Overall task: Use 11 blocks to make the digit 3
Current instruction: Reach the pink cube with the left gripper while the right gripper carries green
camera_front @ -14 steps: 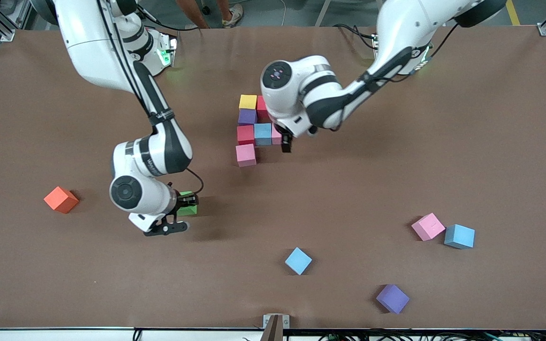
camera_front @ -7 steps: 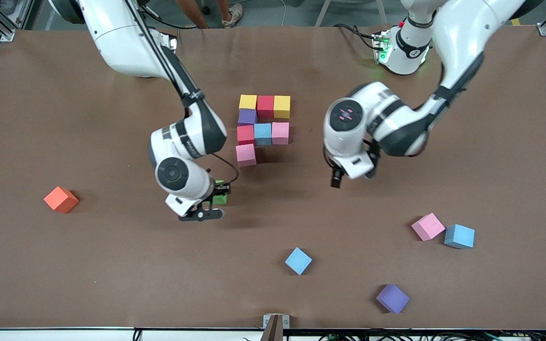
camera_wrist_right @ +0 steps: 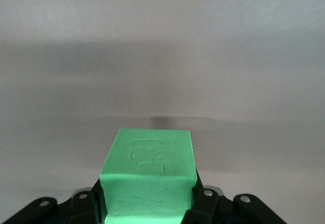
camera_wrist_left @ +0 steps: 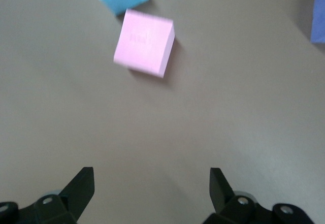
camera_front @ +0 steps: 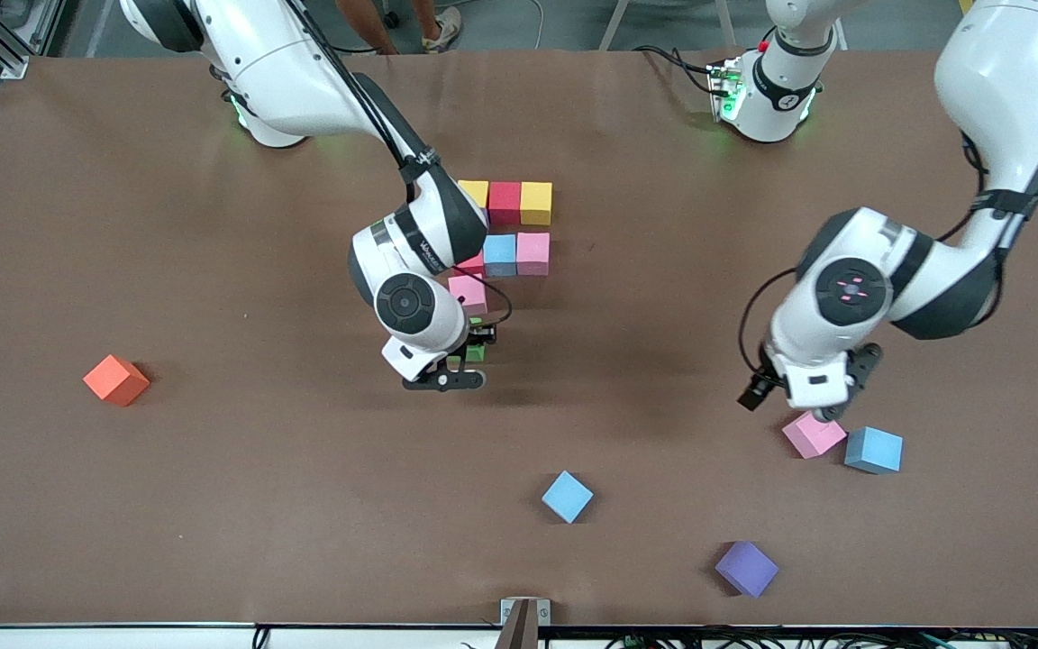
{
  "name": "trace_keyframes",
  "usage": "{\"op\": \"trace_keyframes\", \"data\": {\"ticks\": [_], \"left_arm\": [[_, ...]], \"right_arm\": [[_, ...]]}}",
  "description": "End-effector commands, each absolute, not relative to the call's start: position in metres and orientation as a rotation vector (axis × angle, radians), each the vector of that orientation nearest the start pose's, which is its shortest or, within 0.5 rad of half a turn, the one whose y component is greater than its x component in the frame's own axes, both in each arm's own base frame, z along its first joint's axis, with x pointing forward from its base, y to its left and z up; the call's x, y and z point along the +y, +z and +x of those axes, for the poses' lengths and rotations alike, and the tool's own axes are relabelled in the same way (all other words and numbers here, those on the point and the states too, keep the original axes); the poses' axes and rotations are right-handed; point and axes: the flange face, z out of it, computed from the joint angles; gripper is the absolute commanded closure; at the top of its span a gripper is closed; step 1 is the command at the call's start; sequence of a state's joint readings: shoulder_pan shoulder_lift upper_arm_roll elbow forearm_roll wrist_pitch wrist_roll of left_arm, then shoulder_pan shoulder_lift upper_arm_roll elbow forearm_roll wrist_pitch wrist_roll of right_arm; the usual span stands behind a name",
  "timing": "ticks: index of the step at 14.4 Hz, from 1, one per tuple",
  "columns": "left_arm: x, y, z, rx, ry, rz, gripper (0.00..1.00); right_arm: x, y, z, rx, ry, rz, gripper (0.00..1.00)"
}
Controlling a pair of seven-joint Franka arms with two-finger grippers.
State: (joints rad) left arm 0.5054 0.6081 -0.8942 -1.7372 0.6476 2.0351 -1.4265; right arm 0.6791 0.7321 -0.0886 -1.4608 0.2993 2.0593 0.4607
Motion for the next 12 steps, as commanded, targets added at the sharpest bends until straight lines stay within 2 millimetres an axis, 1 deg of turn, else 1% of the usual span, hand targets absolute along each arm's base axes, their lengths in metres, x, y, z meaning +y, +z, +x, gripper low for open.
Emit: {"op": "trace_keyframes", "data": {"ticks": [1,2,4,5,6,8,10,12], "left_arm": [[-0.119,0.316,0.642,-1.071,-0.147,-2.854,0.00],[-0.104,0.302,0.644,-1.047,-0.161,-2.842,0.00],[-0.080,0.277,0.651,-1.010,-0.214,-2.852,0.00],[-0.073,0.271,0.654,-0.990,-0.245,-2.869,0.00],[-0.060,0.262,0.657,-0.968,-0.254,-2.874,0.00],[-0.050,0.254,0.662,-0.965,-0.289,-2.901,0.00],[-0.050,0.246,0.665,-0.979,-0.313,-2.934,0.00],[-0.049,0.244,0.667,-1.002,-0.334,-2.952,0.00]], "right_arm": [[0.418,0.233,0.571,0.049,0.355,-2.994,0.71],[0.418,0.230,0.568,0.042,0.367,-2.998,0.71],[0.416,0.229,0.567,-0.011,0.373,-2.998,0.71],[0.415,0.226,0.566,-0.027,0.377,-2.998,0.71],[0.414,0.222,0.565,-0.026,0.382,-3.002,0.71],[0.411,0.220,0.565,-0.025,0.389,-3.004,0.71],[0.407,0.216,0.565,-0.015,0.402,-3.009,0.71],[0.403,0.212,0.562,-0.011,0.423,-3.013,0.70]]}}
